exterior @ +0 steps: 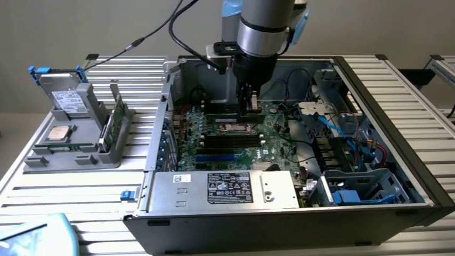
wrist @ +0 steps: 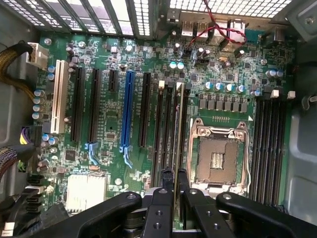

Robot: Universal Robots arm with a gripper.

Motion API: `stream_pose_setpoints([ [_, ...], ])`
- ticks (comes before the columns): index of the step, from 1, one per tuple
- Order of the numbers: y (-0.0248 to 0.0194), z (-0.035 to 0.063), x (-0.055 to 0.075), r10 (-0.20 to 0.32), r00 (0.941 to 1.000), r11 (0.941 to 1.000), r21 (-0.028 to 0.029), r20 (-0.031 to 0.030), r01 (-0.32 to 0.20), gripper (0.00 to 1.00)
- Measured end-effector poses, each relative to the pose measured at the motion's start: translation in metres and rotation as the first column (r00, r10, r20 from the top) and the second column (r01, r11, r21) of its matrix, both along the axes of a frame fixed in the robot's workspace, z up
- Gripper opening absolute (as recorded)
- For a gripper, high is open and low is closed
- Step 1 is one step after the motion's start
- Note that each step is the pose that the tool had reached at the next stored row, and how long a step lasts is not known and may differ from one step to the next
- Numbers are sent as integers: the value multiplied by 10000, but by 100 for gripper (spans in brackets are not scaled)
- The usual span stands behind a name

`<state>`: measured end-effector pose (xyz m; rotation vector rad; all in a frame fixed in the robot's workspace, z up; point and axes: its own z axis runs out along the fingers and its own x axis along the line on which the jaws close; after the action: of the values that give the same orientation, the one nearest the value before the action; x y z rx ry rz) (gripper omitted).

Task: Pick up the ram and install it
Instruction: 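Insert the ram into the slot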

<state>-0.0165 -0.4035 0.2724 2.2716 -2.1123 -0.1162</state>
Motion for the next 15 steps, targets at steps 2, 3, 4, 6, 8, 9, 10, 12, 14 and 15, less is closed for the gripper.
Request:
stream_pose_setpoints([
  [2,0,-37,-1,-1,10000,10000,-1,0,1,14],
  [3,0,-54,-3,-1,10000,10000,-1,0,1,14],
  [4,0,-72,-5,-1,10000,10000,-1,0,1,14],
  [6,0,-109,-7,0,10000,10000,-1,0,0,14],
  [8,0,-145,-9,0,10000,10000,-9,0,0,14],
  [9,0,-162,-10,0,10000,10000,-15,0,0,14],
  [10,0,-181,-10,-1,10000,10000,-20,0,1,14],
  [12,0,-219,-14,-1,10000,10000,-35,0,1,14],
  [14,0,-253,-16,-1,10000,10000,-54,0,1,14],
  [15,0,-268,-17,0,10000,10000,-68,1,0,14],
])
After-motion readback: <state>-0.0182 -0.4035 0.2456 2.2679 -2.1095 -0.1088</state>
